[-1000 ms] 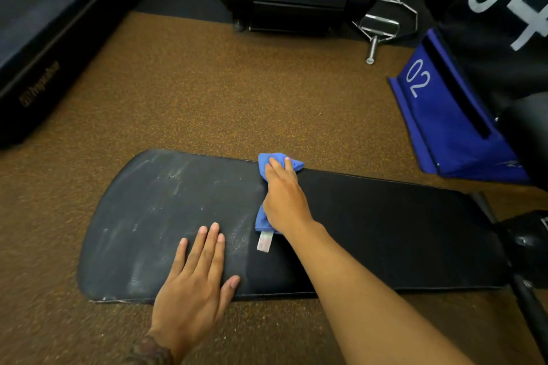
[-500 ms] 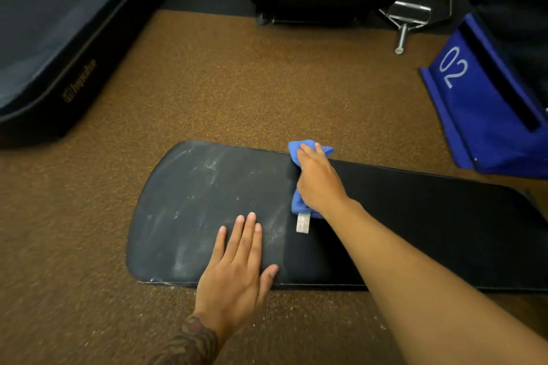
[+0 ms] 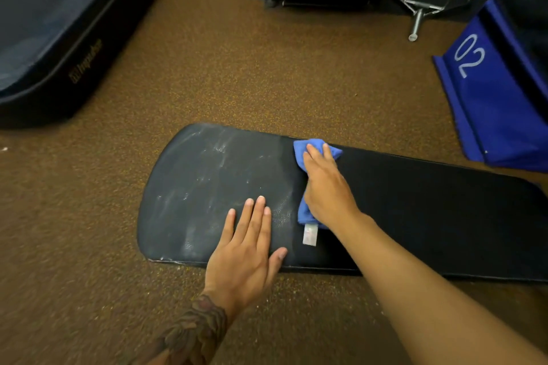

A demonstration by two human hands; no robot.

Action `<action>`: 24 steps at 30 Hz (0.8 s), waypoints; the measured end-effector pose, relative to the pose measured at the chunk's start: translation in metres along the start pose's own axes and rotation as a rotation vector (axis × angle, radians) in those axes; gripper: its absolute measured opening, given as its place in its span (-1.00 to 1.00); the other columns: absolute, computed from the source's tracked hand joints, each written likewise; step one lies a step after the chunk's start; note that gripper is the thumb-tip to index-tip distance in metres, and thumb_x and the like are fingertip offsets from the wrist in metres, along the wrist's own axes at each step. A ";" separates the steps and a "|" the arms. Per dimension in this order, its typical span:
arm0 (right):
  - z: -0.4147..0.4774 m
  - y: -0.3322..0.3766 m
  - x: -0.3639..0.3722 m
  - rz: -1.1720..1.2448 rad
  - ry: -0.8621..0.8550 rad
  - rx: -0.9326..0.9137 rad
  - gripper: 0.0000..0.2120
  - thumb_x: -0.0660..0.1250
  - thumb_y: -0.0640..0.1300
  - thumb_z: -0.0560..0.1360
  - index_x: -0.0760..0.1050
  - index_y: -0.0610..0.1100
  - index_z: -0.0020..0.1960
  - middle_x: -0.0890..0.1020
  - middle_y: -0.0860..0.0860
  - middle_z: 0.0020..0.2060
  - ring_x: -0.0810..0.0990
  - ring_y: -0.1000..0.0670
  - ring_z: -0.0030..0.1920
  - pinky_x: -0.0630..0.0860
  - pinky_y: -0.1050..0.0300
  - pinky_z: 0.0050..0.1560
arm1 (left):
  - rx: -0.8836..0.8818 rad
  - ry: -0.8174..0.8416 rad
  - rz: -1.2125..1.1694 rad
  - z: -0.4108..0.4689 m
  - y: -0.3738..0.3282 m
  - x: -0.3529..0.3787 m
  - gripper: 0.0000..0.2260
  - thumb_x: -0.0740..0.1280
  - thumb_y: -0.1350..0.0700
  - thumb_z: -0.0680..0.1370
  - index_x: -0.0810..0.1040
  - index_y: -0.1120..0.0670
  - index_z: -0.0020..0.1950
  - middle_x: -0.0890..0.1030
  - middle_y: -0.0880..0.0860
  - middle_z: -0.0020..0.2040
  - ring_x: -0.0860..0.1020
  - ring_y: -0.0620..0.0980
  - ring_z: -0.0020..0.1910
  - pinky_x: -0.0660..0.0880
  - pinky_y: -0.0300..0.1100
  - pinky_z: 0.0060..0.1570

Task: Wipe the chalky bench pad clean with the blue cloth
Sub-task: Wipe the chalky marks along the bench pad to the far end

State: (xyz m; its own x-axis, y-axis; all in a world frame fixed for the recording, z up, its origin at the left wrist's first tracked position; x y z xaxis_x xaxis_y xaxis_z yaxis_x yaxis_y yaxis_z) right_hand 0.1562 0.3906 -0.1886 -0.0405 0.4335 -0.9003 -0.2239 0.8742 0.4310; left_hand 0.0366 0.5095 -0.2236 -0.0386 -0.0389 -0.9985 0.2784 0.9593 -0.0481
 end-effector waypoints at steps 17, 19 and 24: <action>-0.021 0.005 0.000 -0.009 0.071 0.013 -0.41 0.10 -0.46 0.46 0.16 -0.23 0.47 0.13 -0.05 0.50 -0.07 -0.09 0.52 0.04 0.12 0.43 | -0.053 -0.137 -0.135 -0.012 0.053 -0.045 -0.39 -0.10 -0.15 0.64 0.17 0.26 0.52 0.13 0.18 0.55 0.02 0.13 0.56 -0.03 0.08 0.49; -0.014 0.017 0.008 0.003 0.043 0.026 -0.44 0.10 -0.46 0.46 0.18 -0.25 0.45 0.16 -0.07 0.49 -0.06 -0.12 0.51 0.08 0.08 0.44 | -0.090 -0.108 -0.073 -0.013 0.081 -0.039 -0.37 -0.12 -0.17 0.63 0.17 0.26 0.52 0.12 0.18 0.55 0.00 0.12 0.56 -0.07 0.07 0.50; -0.053 0.056 0.029 0.074 0.042 -0.102 -0.37 0.18 -0.50 0.37 0.22 -0.29 0.43 0.22 -0.13 0.47 0.00 -0.18 0.50 0.11 0.00 0.47 | -0.104 -0.043 0.013 -0.012 0.115 -0.021 -0.33 -0.15 -0.20 0.62 0.20 0.27 0.51 0.17 0.20 0.54 0.05 0.14 0.55 -0.03 0.13 0.49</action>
State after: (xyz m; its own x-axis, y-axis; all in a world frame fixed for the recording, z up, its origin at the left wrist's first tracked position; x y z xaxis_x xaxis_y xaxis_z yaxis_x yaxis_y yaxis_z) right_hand 0.0913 0.4406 -0.1935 -0.1011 0.4843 -0.8690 -0.3161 0.8126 0.4896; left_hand 0.0581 0.6237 -0.2081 0.0067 -0.0360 -0.9993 0.1774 0.9835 -0.0342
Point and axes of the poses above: each hand's wrist, its own z-axis towards the middle knuckle, its own x-axis out of the palm, y = z × x, the point moved 9 cm from there along z, towards the middle knuckle
